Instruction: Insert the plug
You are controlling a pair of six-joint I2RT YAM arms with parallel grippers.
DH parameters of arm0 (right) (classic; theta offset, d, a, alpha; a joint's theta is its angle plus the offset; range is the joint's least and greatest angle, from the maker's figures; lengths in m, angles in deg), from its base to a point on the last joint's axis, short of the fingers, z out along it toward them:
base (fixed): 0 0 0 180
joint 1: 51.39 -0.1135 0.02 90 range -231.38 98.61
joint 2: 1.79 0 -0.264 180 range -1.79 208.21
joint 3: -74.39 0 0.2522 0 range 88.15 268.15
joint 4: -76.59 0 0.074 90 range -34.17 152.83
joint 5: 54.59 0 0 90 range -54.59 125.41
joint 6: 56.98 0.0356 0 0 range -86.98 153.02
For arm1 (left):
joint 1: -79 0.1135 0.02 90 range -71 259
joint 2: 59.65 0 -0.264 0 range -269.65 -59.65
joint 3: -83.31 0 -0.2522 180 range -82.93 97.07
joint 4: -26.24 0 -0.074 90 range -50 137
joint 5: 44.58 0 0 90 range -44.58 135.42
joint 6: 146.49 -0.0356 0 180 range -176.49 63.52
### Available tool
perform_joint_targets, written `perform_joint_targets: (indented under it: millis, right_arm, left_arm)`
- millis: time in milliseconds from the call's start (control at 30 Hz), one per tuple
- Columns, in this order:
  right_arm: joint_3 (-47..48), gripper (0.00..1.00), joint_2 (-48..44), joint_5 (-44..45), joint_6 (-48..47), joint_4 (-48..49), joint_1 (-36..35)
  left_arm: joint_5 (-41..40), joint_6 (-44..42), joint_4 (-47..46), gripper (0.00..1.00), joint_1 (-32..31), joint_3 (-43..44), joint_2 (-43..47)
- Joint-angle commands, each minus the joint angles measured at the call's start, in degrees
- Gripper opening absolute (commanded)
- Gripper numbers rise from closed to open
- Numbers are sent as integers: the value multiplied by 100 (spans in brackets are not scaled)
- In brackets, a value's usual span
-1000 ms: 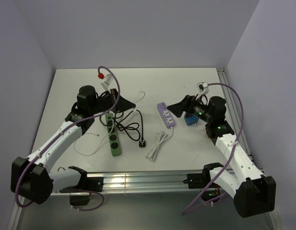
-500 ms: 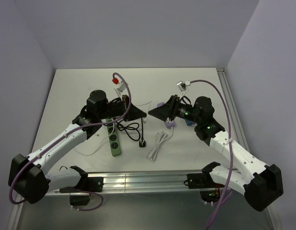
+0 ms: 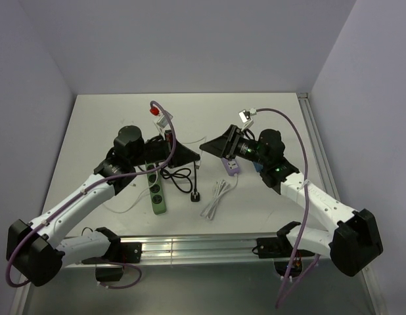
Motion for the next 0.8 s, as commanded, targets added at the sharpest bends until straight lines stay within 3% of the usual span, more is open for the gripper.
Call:
perform_joint_targets:
  millis: [0,200,300,333,433,533,600,633,667,767]
  right_arm:
    - [256,68,188,-56,273,668,-34]
    - [449,59,557,-267,607,1091,-69]
    - [511,36,671,-329,783,1327,-113]
    - [519,17,680,-311,827,1355,-157]
    - [572,0,654,-119,968,1338,-253]
    - [677,0,505,354,995,917,-368]
    - [800,0,356,733,837,200,-499]
    - [940,0,277,1057,732,-5,-561]
    - [994,0,241,1173,696,-251,-640]
    - [1283,0,109,1559,381,-751,-658]
  left_arm:
    - [-29,-111,-86,0,-57,35,121]
    - [-125,-181,28,0,-57,0,191]
    - [-440,-243,177,0,-66,8,262]
    - [-581,-269,256,1,-66,17,288]
    - [-1317,-479,563,1,-109,26,411]
    - [-2440,-559,722,10,-197,-62,700]
    - [-2796,-577,714,28,-294,-246,1017]
    - [-3067,-586,687,42,-312,-290,1183]
    - [-3148,-586,670,47,-364,-360,1254]
    - [-3499,-542,713,55,-417,-361,1456]
